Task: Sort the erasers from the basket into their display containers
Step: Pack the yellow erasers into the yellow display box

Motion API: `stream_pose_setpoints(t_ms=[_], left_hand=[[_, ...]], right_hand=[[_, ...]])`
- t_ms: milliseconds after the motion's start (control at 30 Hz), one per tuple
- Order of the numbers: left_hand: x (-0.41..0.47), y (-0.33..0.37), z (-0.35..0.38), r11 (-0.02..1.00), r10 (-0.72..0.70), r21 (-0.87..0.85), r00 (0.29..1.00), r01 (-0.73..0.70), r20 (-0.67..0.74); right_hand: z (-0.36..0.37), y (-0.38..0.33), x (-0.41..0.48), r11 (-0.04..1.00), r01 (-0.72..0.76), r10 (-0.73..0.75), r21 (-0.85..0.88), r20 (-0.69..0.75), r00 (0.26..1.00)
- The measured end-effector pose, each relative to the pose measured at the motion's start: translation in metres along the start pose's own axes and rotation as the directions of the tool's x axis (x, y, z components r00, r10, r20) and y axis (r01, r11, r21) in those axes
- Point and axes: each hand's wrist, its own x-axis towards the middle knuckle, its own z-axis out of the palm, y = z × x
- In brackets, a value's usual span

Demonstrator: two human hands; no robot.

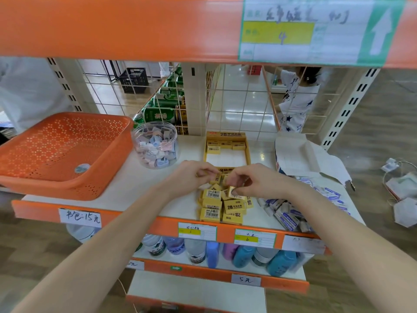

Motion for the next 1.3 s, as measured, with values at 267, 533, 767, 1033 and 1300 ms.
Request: stream_pose_setpoints(t_ms=[267,533,767,1033,1300], left_hand=[[-0.004,0.025,-0.007,0.999,-0.018,-0.046,0.976,0.029,0.218],[0.008,0.050,0.001,0.985,-0.016,0.160,0.877,-0.069,0.480],[0.011,0.052,0.002,0.988,-0.024,0.146,0.871,-0.056,0.491],[0.012,0.047,0.001,0.996,-0.020,0.089,0.884,-0.024,0.466],[0.014,0.047,0.003,0.981,-0.002,0.177,0.901,-0.083,0.434]], right_hand=[[-0.016,0.018,0.002,0.992,-0.032,0.069,0.123,-0.309,0.948],[-0.016,0.024,-0.003,0.994,-0.061,0.086,0.095,-0.276,0.957],[-0.019,0.032,-0.006,0.994,-0.068,0.089,0.090,-0.250,0.964],[-0.020,0.029,-0.007,0.990,-0.045,0.076,0.130,-0.244,0.967],[-0.005,0.023,-0.007,0.999,-0.047,0.051,0.023,-0.186,0.981]])
